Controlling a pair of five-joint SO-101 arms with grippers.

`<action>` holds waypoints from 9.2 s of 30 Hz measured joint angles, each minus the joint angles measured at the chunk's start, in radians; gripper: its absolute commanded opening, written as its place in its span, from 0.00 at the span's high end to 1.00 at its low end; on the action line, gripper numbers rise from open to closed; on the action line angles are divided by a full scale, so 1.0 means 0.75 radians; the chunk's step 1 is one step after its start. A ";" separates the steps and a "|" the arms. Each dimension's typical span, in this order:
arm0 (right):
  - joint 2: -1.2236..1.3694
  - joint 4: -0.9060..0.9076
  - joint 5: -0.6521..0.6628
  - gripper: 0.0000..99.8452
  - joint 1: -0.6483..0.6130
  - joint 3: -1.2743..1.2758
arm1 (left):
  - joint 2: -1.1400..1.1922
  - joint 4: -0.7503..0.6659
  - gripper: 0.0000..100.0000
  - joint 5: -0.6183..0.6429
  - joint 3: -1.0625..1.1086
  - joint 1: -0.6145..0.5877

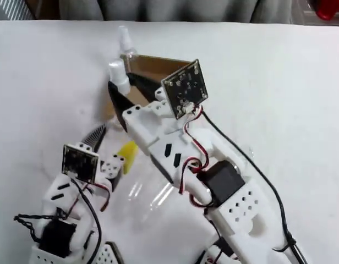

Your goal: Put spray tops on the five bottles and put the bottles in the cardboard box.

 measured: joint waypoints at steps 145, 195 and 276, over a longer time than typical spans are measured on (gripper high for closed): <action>0.160 -0.106 0.561 0.98 1.442 1.201 | 0.732 -0.561 0.98 0.000 -0.336 -0.164; -0.327 -0.685 0.147 0.98 -0.288 1.064 | 0.804 -0.407 0.98 0.381 -0.450 -0.164; -0.749 -0.082 0.395 0.98 1.180 1.604 | 0.806 -0.861 0.98 0.293 -0.176 -0.151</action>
